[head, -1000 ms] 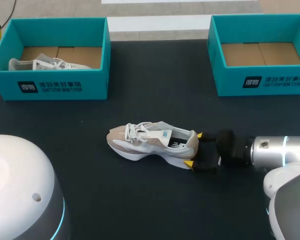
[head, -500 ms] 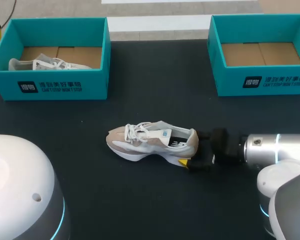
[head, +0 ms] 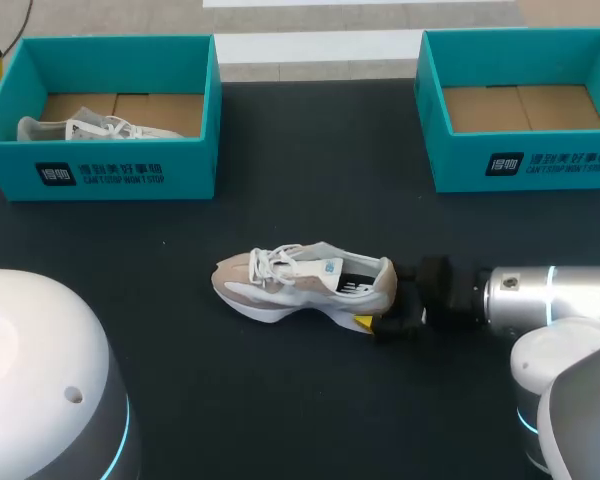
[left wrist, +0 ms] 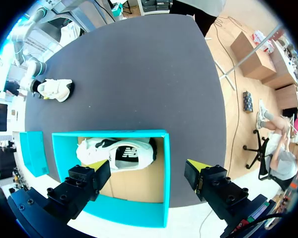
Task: Take the shoe out of the shoebox, open the shoe tongue, remove and reinsert the insole, then place the shoe into the shoebox
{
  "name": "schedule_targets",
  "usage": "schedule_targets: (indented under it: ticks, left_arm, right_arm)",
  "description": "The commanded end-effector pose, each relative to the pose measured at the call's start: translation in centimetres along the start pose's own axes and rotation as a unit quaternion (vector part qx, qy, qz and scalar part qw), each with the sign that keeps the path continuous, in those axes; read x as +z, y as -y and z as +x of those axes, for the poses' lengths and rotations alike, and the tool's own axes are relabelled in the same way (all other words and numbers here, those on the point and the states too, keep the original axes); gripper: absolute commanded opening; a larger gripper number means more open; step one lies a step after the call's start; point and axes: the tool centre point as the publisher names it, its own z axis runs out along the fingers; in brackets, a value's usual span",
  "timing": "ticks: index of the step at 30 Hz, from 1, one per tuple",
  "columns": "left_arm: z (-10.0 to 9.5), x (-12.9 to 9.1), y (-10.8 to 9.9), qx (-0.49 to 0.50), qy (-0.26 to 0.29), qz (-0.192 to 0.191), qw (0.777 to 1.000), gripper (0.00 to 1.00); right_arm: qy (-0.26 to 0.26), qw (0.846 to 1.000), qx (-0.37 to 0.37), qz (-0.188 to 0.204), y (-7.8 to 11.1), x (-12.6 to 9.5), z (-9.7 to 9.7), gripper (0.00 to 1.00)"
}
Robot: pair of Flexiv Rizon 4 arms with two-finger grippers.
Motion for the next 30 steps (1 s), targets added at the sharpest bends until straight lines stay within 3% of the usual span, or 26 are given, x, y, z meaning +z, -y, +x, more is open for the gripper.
schedule_targets:
  ticks: [1,16,30]
  left_arm:
    - [0.0,-0.1,0.0,0.0,-0.001,0.001,1.0,1.0]
    - [0.0,-0.1,0.0,0.0,-0.001,0.001,1.0,1.0]
    - [0.0,-0.1,0.0,0.0,-0.001,0.001,1.0,1.0]
  right_arm:
    - [-0.011,1.0,-0.005,0.001,-0.2,0.2,0.2,0.0]
    - [-0.089,0.995,-0.044,0.033,0.1,-2.8,-2.1,0.0]
    - [-0.125,0.991,-0.048,0.024,0.9,-1.3,-3.0,0.0]
